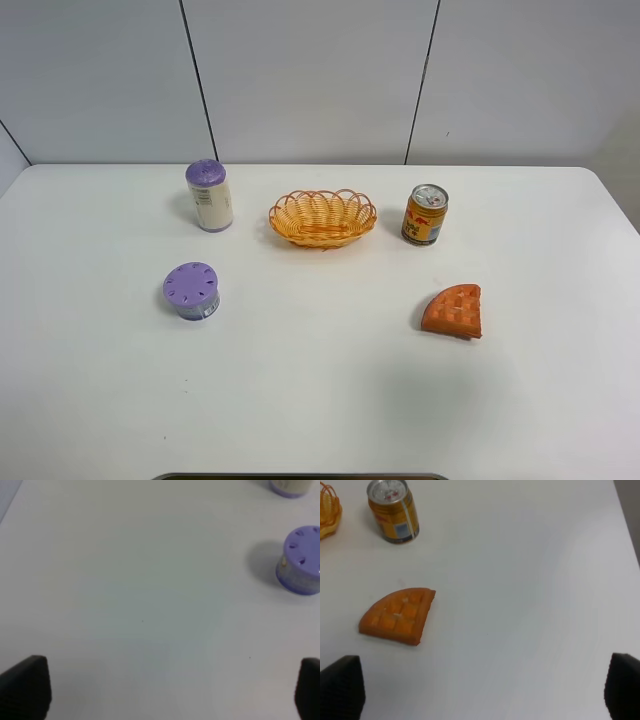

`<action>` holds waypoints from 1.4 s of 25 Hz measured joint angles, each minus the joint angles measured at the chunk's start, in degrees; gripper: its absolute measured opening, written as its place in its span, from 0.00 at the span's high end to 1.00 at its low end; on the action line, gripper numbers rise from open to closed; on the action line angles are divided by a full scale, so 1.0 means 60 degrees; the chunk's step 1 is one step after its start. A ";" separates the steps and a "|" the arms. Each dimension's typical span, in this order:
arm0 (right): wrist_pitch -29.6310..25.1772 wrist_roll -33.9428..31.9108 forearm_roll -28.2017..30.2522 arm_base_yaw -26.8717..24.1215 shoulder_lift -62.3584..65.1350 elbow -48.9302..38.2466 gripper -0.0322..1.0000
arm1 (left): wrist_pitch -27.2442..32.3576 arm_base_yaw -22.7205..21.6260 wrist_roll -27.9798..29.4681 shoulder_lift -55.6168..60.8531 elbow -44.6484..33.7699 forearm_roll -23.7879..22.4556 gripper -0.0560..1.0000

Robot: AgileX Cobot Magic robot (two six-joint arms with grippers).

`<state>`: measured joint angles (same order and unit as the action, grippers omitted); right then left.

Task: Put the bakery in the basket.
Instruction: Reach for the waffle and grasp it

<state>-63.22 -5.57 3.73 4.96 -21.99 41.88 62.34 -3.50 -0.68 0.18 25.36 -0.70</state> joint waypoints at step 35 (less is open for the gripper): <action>-0.0286 -0.0516 -0.2175 0.0000 -0.9103 0.2076 0.04 | 0.0000 0.0000 0.0000 0.0000 0.0000 0.0000 0.01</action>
<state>-64.93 -8.67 -9.32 4.96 -76.61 54.34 62.34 -3.50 -0.68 0.18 25.36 -0.70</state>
